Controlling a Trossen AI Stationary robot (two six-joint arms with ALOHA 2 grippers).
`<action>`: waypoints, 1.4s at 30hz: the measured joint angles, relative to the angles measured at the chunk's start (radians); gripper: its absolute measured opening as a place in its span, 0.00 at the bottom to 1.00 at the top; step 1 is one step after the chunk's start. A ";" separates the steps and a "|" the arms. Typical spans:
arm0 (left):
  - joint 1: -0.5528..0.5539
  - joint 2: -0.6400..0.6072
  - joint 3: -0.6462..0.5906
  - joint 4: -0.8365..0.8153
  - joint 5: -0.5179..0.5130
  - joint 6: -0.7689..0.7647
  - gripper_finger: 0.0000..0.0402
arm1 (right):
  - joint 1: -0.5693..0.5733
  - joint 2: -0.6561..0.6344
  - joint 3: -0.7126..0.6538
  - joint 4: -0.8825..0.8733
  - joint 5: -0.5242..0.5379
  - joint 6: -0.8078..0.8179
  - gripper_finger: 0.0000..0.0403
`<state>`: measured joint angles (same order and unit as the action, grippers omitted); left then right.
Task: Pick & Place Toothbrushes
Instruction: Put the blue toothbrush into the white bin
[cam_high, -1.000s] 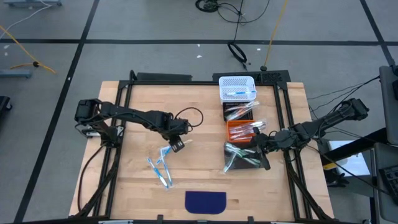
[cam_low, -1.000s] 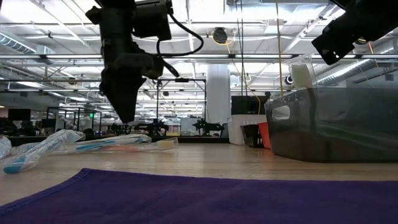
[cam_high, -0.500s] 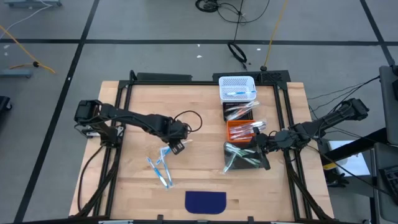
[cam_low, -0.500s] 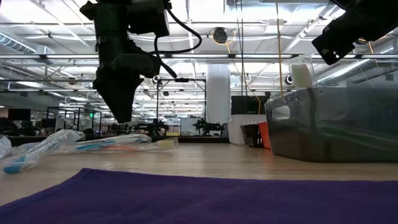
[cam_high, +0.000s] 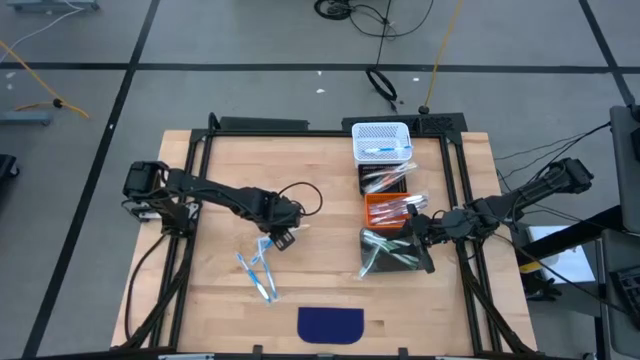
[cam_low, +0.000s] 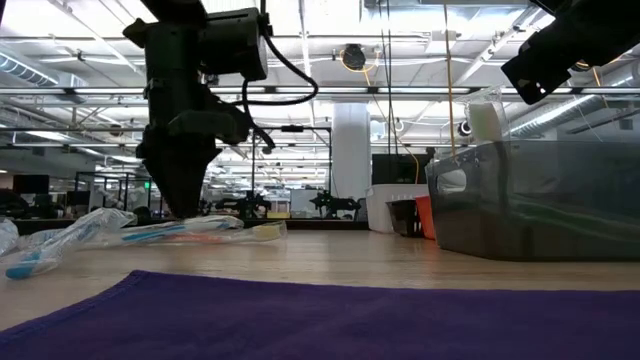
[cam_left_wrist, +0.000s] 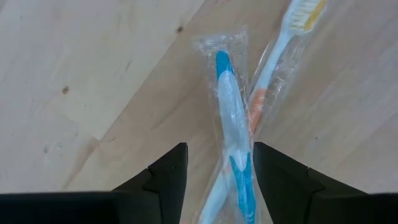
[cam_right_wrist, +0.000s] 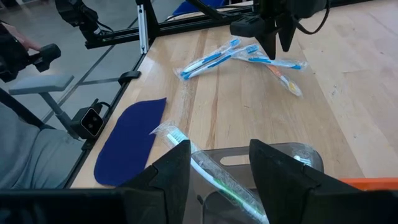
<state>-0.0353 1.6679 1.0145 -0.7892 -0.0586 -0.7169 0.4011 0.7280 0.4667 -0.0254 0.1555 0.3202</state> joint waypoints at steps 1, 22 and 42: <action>0.000 0.000 -0.003 0.002 0.000 -0.003 0.47 | 0.000 0.000 0.000 0.000 0.000 0.000 0.38; 0.000 -0.001 -0.082 0.137 0.032 -0.025 0.19 | 0.000 0.000 0.000 0.000 0.000 0.000 0.39; 0.001 -0.142 -0.002 0.347 0.049 0.183 0.02 | 0.000 0.005 -0.080 0.195 0.005 0.001 0.38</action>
<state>-0.0344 1.5257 1.0123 -0.4418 -0.0091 -0.5339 0.4011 0.7331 0.3864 0.1695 0.1602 0.3210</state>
